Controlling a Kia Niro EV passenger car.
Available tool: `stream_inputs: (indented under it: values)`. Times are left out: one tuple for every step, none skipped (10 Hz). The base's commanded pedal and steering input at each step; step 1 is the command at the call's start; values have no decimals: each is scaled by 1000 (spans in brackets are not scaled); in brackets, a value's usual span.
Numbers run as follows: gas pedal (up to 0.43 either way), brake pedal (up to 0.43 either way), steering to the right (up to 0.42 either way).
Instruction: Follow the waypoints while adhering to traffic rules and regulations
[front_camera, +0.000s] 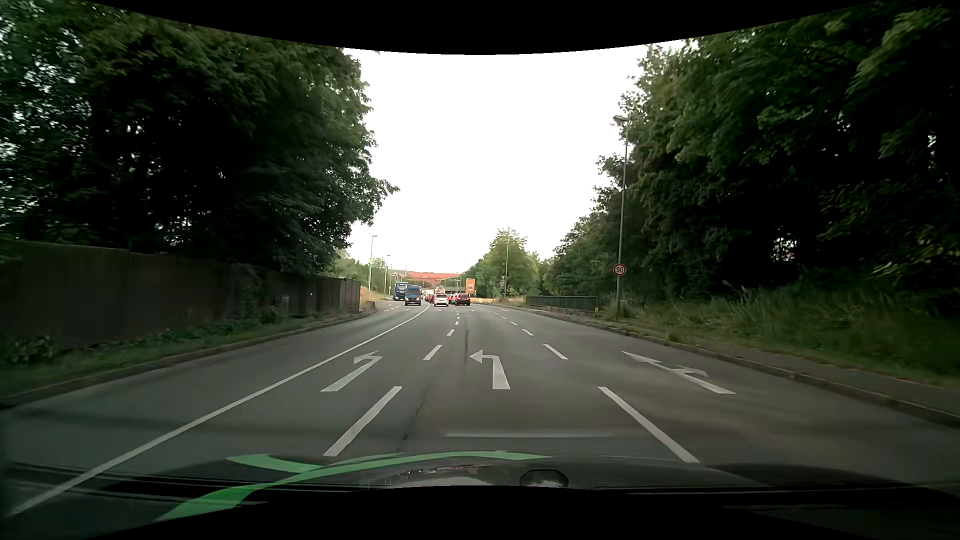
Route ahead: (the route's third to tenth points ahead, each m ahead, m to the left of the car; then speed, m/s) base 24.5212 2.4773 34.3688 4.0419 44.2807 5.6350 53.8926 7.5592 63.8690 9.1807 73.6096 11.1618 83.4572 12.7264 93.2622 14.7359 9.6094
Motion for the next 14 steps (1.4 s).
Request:
stream_inputs:
  values:
    - [0, 0, -12]
    - [0, 0, -15]
    - [0, 0, -15]
    - [0, 0, -15]
    - [0, 0, -15]
    - [0, 0, -15]
    - [0, 0, -15]
    - [0, 0, -15]
    - [0, 0, -15]
    - [0, 0, -15]
    - [0, 0, -15]
    - [0, 0, -15]
    - [0, 0, -15]
    - [0, 0, -15]
